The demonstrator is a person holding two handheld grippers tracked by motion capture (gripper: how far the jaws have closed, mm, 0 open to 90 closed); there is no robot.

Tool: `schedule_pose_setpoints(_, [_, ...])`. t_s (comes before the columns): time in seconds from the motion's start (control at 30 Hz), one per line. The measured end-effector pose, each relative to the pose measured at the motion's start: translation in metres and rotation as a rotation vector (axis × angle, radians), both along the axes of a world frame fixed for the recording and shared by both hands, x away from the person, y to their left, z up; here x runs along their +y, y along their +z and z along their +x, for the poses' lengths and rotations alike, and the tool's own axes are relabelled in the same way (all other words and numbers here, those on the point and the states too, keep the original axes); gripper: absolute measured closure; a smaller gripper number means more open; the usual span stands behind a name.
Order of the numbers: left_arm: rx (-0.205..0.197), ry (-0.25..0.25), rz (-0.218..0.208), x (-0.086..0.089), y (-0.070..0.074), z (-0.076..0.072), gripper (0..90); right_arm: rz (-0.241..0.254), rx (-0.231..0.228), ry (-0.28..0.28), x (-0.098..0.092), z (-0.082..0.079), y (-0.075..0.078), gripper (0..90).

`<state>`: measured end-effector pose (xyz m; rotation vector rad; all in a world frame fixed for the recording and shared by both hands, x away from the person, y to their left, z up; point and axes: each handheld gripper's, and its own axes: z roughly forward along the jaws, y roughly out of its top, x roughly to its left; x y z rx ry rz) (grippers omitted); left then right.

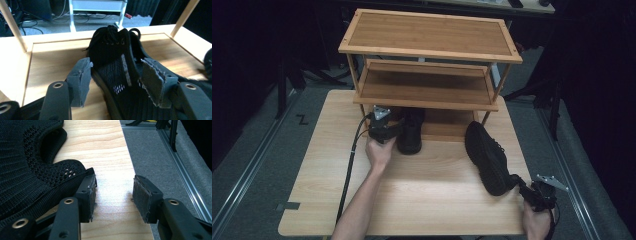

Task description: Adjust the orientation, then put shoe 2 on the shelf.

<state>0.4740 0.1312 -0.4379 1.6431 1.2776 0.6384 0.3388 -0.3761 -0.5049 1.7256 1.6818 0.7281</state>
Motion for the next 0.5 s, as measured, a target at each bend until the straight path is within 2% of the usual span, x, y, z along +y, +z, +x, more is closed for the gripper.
schedule_pose_setpoints(0.07, [0.001,-0.015,0.025,0.004,0.0,-0.01,40.7,0.001,0.0,0.0,0.0,0.0,0.0,53.2])
schedule_pose_setpoints(0.13, [0.01,-0.022,0.033,0.012,-0.003,-0.022,40.7,0.003,0.0,0.0,0.0,0.0,0.0,53.2])
schedule_pose_setpoints(0.17, [0.01,-0.022,0.033,0.012,-0.003,-0.022,40.5,0.003,0.0,0.0,0.0,0.0,0.0,53.2])
schedule_pose_setpoints(0.23, [0.035,-0.029,0.032,0.022,-0.01,-0.037,40.1,0.003,0.0,0.0,0.0,0.0,0.0,53.1])
schedule_pose_setpoints(0.33, [0.06,-0.042,0.071,0.03,-0.018,-0.05,40.0,0.004,0.001,0.001,0.0,0.0,0.0,53.0])
schedule_pose_setpoints(0.37, [0.06,-0.042,0.071,0.03,-0.018,-0.05,40.0,0.004,0.001,0.001,0.0,0.0,0.0,53.0])
schedule_pose_setpoints(0.5, [0.106,-0.044,0.106,0.043,-0.031,-0.071,39.1,0.01,0.003,0.007,-0.001,0.001,0.0,52.5])
